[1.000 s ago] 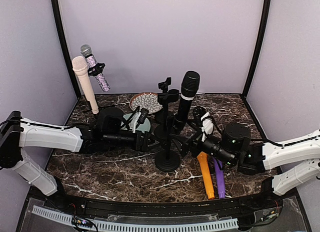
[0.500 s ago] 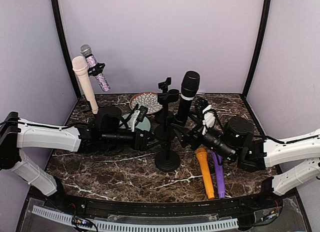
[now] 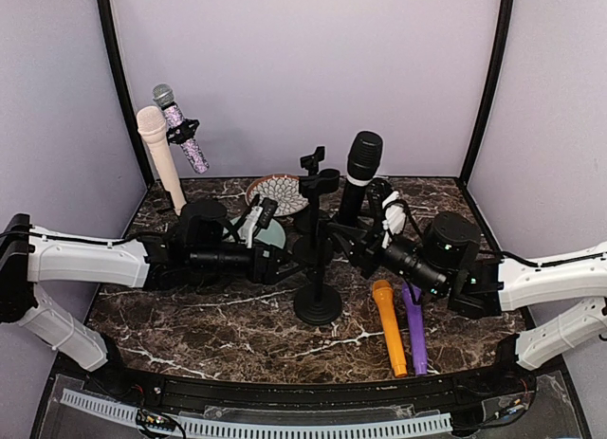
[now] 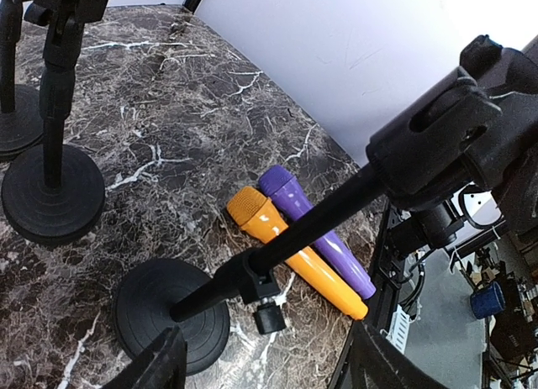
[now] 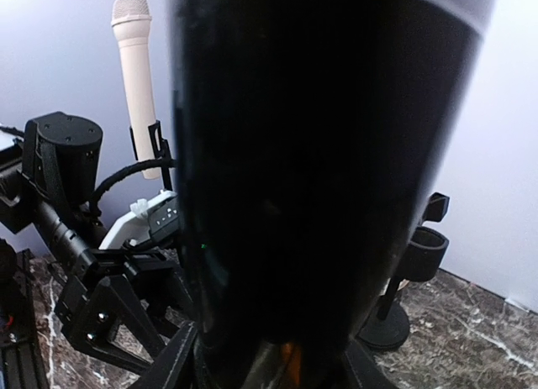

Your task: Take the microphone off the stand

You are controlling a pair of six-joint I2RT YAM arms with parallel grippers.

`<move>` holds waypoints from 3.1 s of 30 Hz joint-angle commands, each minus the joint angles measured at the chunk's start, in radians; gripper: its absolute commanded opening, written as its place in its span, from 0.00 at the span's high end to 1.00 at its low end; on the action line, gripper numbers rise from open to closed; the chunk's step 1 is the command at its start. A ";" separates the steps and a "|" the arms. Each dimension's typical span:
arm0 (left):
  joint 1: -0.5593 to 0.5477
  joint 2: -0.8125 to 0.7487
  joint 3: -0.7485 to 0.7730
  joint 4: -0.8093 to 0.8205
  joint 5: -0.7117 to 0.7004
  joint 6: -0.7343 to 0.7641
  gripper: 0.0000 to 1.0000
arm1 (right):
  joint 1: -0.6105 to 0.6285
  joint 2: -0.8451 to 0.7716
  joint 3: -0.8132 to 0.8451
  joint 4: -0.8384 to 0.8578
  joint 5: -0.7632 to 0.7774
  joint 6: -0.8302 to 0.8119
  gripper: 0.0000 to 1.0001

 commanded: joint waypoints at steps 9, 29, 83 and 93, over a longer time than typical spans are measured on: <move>0.016 -0.074 -0.002 -0.025 0.032 0.131 0.31 | -0.022 0.000 0.017 -0.150 -0.160 -0.035 0.70; 0.039 0.034 0.091 0.021 0.239 0.367 0.31 | -0.022 0.090 -0.123 0.036 -0.178 0.006 0.67; 0.040 0.331 0.293 0.006 0.406 0.686 0.51 | -0.050 -0.118 -0.089 -0.017 -0.082 0.087 0.07; 0.041 0.281 0.234 0.044 0.297 0.693 0.75 | -0.050 -0.103 -0.062 -0.021 -0.077 0.082 0.07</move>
